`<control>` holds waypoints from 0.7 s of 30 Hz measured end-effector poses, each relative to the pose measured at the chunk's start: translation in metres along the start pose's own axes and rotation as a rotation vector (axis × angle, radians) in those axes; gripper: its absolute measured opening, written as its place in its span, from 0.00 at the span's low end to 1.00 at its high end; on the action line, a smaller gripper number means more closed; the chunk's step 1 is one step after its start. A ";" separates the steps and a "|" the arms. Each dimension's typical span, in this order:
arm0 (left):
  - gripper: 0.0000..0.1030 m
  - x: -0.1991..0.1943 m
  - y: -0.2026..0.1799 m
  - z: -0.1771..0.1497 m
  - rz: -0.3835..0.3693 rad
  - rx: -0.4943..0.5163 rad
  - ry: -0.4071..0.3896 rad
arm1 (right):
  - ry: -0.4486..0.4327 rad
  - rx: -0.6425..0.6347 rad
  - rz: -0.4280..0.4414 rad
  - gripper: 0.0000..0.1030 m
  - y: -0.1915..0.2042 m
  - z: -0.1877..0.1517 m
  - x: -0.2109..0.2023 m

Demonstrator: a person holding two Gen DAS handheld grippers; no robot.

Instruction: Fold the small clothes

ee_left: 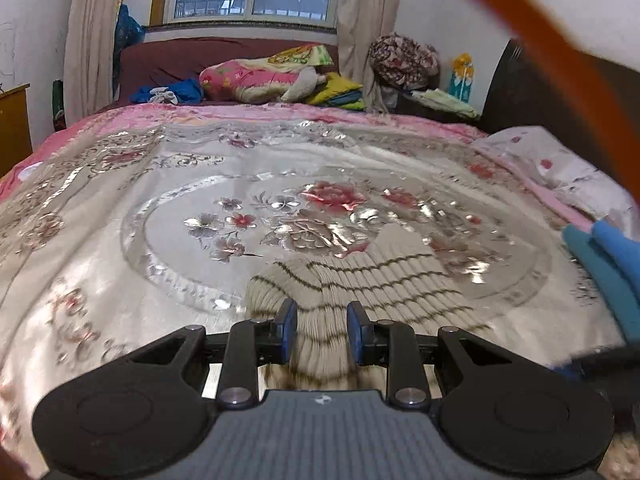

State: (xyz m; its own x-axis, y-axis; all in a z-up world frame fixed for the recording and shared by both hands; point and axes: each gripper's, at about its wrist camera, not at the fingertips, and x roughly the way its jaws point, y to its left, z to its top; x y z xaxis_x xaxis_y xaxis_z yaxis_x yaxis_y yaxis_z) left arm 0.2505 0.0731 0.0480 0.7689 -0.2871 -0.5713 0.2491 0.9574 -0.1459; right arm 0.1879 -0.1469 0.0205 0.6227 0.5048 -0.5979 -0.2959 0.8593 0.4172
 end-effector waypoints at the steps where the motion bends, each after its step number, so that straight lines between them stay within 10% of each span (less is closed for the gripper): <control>1: 0.31 0.010 0.002 0.000 0.018 0.005 0.014 | 0.007 -0.006 0.013 0.32 0.003 -0.001 0.006; 11: 0.34 0.022 0.029 -0.018 0.150 -0.041 0.067 | 0.141 -0.039 0.063 0.25 0.022 -0.028 0.070; 21: 0.33 -0.038 0.002 -0.030 0.095 -0.014 0.001 | 0.077 -0.032 0.062 0.31 0.029 -0.033 0.025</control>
State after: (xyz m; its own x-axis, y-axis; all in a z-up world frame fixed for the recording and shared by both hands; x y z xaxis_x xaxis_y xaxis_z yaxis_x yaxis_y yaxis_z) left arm 0.2047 0.0872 0.0452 0.7880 -0.1952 -0.5839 0.1671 0.9806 -0.1024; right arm 0.1705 -0.1069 -0.0052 0.5451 0.5613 -0.6227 -0.3560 0.8275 0.4341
